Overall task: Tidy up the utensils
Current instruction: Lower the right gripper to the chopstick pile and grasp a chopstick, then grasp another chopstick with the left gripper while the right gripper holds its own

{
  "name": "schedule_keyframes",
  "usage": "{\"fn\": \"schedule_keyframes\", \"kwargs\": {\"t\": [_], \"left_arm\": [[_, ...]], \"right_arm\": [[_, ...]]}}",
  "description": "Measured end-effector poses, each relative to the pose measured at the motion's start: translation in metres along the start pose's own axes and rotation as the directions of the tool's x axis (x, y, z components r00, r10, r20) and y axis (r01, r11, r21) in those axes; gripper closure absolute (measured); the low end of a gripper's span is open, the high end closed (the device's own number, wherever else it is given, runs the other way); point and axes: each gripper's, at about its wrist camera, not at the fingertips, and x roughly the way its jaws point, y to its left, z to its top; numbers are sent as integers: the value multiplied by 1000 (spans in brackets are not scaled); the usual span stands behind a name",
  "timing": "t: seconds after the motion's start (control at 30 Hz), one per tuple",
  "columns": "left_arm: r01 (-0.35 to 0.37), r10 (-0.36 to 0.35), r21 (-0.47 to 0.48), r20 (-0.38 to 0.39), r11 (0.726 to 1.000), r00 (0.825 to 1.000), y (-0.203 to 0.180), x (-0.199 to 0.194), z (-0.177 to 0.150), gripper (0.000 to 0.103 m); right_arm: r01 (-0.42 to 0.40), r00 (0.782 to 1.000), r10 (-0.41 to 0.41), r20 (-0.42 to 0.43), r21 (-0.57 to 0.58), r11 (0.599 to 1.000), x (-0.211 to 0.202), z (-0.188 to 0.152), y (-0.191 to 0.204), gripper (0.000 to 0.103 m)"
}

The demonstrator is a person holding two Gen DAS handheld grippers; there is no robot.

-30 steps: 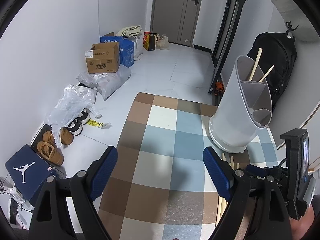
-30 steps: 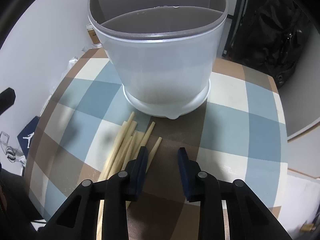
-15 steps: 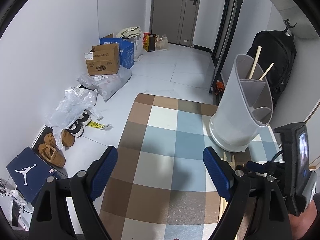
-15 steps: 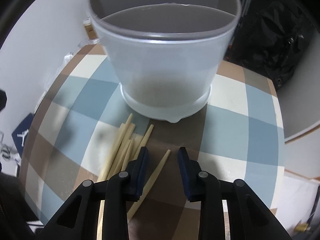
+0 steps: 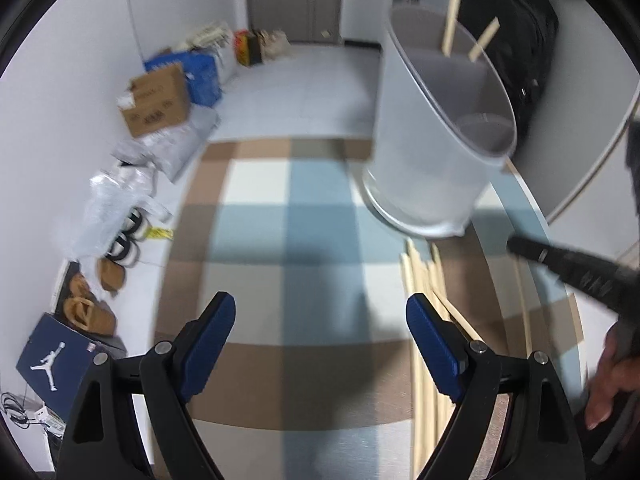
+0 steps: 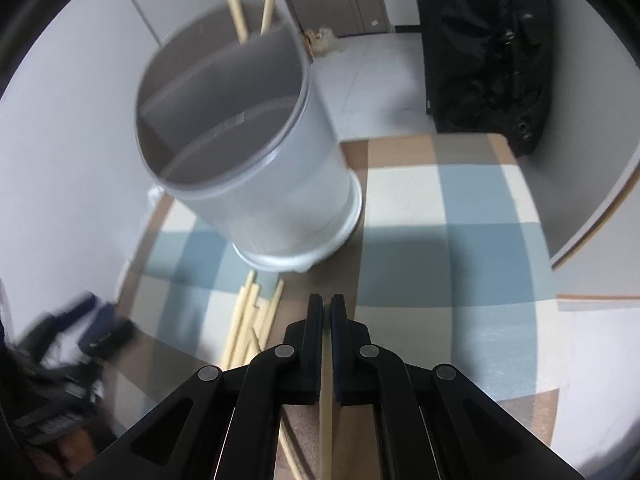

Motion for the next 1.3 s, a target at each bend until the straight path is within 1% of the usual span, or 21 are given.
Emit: {"fn": "schedule_keyframes", "kwargs": {"t": [0.07,0.17,0.23,0.3,0.43,0.67,0.77,0.9,1.13,1.3], "left_arm": [[22,-22,4,-55,1000,998,-6,11,-2,19],[24,-23,7,-102,1000,995,-12,19,-5,19],[19,-18,11,-119,1000,993,-16,22,-7,19],[-7,10,20,-137,1000,991,-19,26,-9,19],[-20,21,9,-167,1000,986,-20,31,-11,19],[-32,33,11,-196,999,980,-26,38,-11,19],[-47,52,31,-187,998,981,-30,39,-11,19],[-44,48,24,-188,999,981,-28,40,-9,19],[-71,88,100,-179,992,980,-34,45,2,19],[-67,88,116,-183,991,979,-37,51,10,20]], "right_arm": [[-24,999,24,27,21,999,-15,0,-8,100],[-61,996,57,74,47,997,-35,6,-20,100],[-84,992,77,104,62,995,-46,12,-24,100],[-98,988,89,127,71,993,-52,15,-24,100],[-124,978,109,178,72,990,-62,16,-30,100],[-164,957,144,250,58,985,-75,23,-36,100],[-178,951,156,267,60,982,-80,23,-39,100],[-201,942,171,288,76,977,-86,24,-45,100],[-238,928,198,315,91,967,-92,27,-52,100],[-242,922,202,330,87,966,-96,28,-53,100]]}}
